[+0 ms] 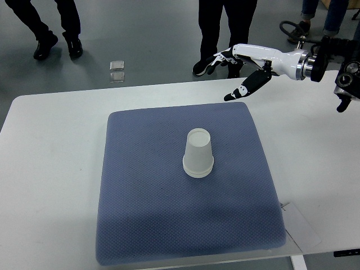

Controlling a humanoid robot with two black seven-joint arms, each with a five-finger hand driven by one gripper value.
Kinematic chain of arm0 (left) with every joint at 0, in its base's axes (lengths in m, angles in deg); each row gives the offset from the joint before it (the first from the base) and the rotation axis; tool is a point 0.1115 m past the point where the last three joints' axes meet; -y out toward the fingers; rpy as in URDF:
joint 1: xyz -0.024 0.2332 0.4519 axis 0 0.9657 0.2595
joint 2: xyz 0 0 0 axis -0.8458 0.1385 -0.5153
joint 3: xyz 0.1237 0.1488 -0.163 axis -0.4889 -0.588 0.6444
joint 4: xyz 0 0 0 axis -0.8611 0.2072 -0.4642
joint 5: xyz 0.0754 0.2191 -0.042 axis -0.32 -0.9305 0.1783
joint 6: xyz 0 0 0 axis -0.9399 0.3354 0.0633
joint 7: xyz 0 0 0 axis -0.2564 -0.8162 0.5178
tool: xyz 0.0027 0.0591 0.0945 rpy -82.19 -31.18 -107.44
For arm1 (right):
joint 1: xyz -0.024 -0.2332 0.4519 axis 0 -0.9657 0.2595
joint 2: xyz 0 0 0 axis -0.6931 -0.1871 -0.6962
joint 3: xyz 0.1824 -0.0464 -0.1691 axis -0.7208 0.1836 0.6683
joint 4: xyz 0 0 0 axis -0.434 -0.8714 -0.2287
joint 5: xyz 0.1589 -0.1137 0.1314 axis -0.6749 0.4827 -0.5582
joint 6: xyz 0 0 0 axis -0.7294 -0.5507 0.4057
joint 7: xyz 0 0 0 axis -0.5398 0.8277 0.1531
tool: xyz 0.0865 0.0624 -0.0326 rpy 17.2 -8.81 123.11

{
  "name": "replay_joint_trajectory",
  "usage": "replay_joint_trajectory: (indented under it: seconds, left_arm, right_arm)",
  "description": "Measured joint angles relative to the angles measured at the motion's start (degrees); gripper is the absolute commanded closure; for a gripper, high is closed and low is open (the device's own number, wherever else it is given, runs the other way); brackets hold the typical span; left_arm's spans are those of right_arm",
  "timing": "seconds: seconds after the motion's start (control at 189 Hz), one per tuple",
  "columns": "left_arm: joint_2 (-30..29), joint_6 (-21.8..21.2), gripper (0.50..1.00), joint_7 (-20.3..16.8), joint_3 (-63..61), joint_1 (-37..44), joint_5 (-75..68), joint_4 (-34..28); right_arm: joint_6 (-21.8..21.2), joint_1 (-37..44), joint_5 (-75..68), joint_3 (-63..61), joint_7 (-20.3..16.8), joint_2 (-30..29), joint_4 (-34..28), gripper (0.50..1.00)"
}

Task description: Stack paper cups

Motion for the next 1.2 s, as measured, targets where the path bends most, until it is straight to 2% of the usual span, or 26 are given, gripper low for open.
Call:
replay_joint_trajectory:
  seconds: [0.322,0.597,0.946,1.2]
  left_arm:
    - [0.0,0.0,0.500,0.0,0.0,0.0,0.0,0.0]
    - [0.0,0.0,0.500,0.0,0.0,0.0,0.0,0.0]
    - [0.0,0.0,0.500,0.0,0.0,0.0,0.0,0.0]
    - [0.0,0.0,0.500,0.0,0.0,0.0,0.0,0.0]
  right_arm:
    - [0.0,-9.4,-14.4,-8.0,-2.3,-7.3,15.3,0.591]
    - [0.6,-13.0,-21.2,-13.1,-2.7,-11.8,23.1,0.591]
    - [6.5,-15.5,-21.3,-22.7,-6.4,-17.8,24.5,0.589]
    - [7.8,-16.6,-21.3,-28.0,-6.3,-20.7,24.8,0.587]
